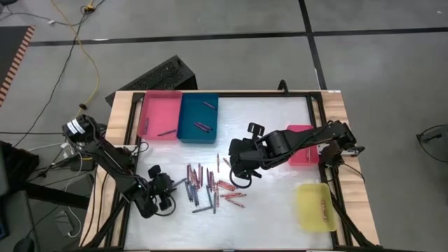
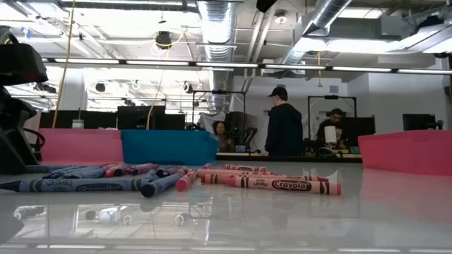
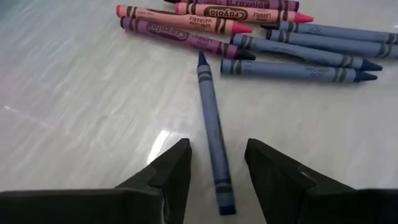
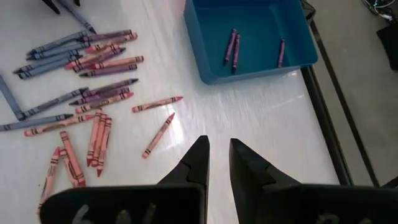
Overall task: Sort crayons
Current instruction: Put the blue crayon into the large red bin
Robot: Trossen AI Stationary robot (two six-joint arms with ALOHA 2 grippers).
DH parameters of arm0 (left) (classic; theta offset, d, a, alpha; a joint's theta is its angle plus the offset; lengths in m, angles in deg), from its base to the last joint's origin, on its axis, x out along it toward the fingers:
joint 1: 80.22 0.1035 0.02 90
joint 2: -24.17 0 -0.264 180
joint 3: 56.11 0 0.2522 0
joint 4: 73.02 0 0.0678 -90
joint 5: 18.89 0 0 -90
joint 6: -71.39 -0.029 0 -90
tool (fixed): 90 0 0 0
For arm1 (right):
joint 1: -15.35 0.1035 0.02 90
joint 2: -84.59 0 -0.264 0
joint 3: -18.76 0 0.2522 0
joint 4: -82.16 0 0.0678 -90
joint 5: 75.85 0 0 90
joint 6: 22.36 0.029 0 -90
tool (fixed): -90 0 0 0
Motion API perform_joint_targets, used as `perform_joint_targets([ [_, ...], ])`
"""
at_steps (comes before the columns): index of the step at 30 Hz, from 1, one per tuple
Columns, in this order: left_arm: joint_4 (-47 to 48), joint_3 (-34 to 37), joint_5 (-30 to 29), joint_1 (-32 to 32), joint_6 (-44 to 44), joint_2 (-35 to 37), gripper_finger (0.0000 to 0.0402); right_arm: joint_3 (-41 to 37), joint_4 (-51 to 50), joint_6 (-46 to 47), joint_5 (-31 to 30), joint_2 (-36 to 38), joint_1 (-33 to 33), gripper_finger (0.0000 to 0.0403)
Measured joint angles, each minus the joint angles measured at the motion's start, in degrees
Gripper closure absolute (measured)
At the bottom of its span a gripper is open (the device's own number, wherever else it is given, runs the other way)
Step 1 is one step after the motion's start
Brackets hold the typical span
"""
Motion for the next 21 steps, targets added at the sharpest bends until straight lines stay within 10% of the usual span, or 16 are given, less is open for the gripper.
perform_joint_targets([
  [12, 1.40, 0.53, 0.65, 0.04, 2.70, -0.11, 0.0385, -0.03, 6.63, 0.07, -0.08, 0.00, 0.23, 0.0346],
  [21, -3.04, 0.77, -8.60, -1.88, 5.35, -0.37, 0.0390, -2.92, 22.07, -6.83, -9.24, -0.75, 3.94, 0.0346],
])
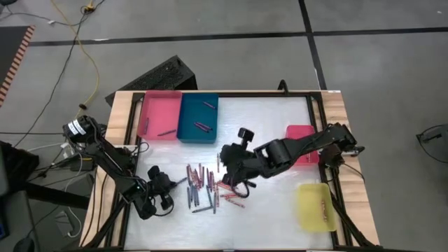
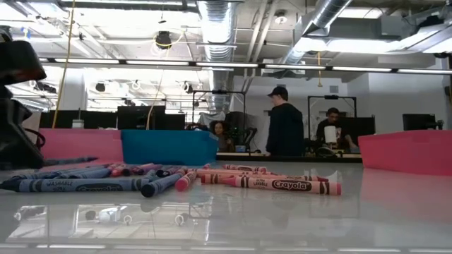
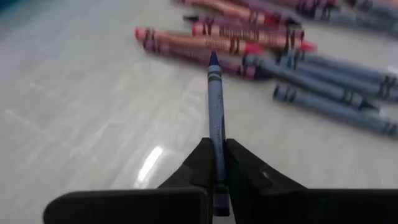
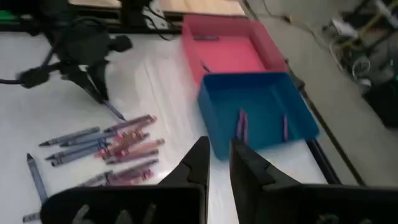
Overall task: Sort crayons
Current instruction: Put the blue crayon into the large red bin
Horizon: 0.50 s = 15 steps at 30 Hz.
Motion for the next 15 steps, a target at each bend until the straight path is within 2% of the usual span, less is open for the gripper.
perform_joint_targets([
  [6, -2.95, -0.05, -6.65, -2.10, 1.28, 1.00, 0.0391, -10.50, 20.23, -4.15, 0.38, -0.04, 1.35, 0.0346],
  [12, -4.58, -0.09, -20.54, -5.89, -0.64, 6.60, 0.0392, -22.74, 47.80, -8.99, 1.33, -0.08, 3.05, 0.0346],
  [15, -5.49, -0.12, -28.88, -8.76, -2.90, 9.99, 0.0392, -28.01, 58.96, -10.15, 3.82, -0.08, 3.60, 0.0346],
])
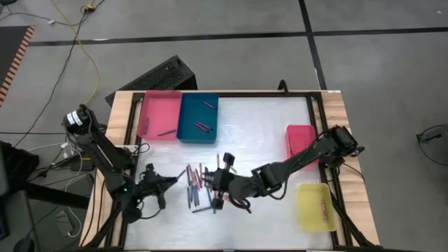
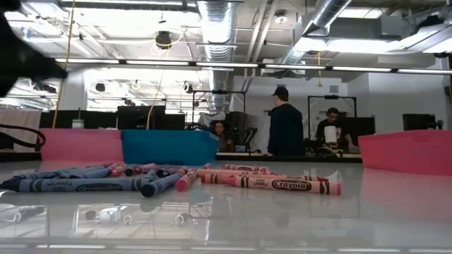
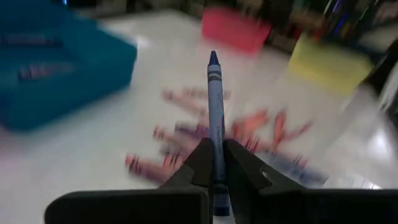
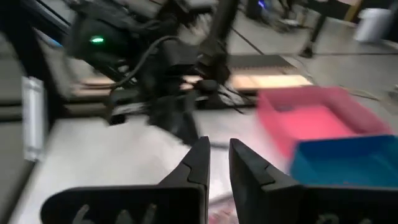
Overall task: Sort crayons
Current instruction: Put the blue crayon into the large red bin
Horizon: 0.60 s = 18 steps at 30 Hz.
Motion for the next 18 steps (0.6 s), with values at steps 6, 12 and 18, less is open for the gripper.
perform_joint_targets([
  [6, -3.84, -0.06, -11.89, -4.07, -5.52, 4.24, 0.0392, -8.04, 18.09, 0.00, 8.46, -0.31, -1.57, 0.0346],
  [12, -10.17, -0.10, -14.18, -4.44, -12.15, 4.57, 0.0392, -8.92, 21.46, 1.33, 14.57, -0.28, -3.91, 0.0346],
  [18, -16.32, -0.10, -9.45, -4.38, -17.39, 4.90, 0.0393, -8.94, 19.91, 1.51, 15.74, -0.28, -5.13, 0.0339],
])
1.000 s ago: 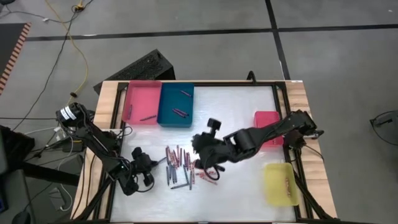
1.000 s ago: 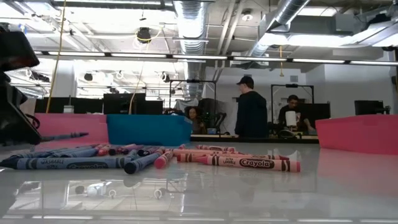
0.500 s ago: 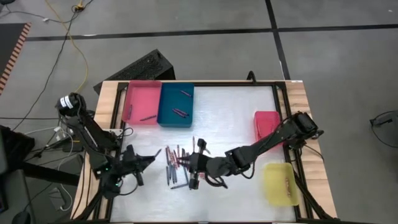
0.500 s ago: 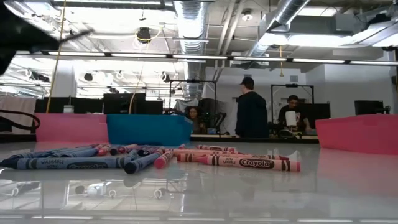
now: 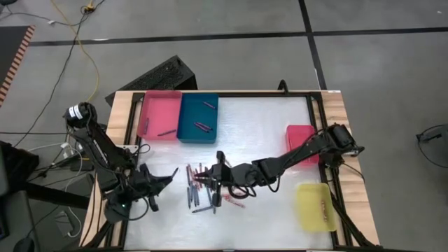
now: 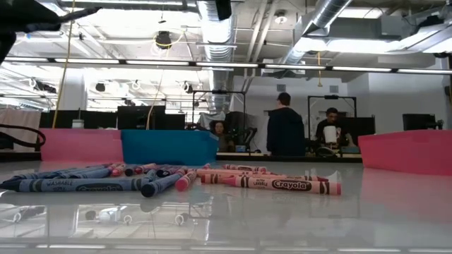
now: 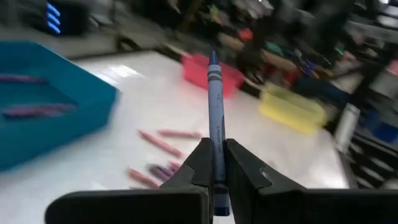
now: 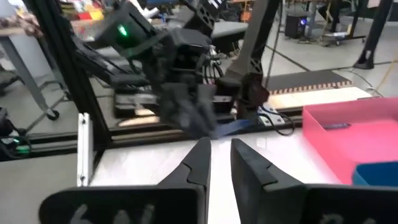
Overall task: Sort crayons
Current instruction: Put the blue crayon into the large red bin
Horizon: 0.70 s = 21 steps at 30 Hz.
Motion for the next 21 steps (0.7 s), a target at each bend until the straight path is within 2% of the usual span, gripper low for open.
perform_joint_targets([
  [4, -7.14, 0.00, 8.74, 0.58, -6.98, 0.33, 0.0393, -0.04, -2.42, 1.25, -0.29, -0.23, -0.33, 0.0311],
  [9, -17.67, 0.00, 15.04, 1.47, -21.36, 0.43, 0.0393, -0.03, -0.08, 2.10, -1.30, -2.58, 0.29, 0.0257],
  [13, -24.71, -0.01, 18.12, 2.65, -32.92, 0.55, 0.0393, 0.10, 5.92, 1.05, -1.76, -6.27, 1.50, 0.0216],
  [16, -27.97, 0.00, 18.29, 3.26, -40.59, 0.53, 0.0393, 0.14, 10.84, -0.57, -2.62, -8.66, 2.27, 0.0191],
  [21, -29.79, 0.19, 19.86, 4.60, -46.88, 0.46, 0.0393, 0.24, 19.94, -4.33, -3.02, -12.00, 2.51, 0.0170],
])
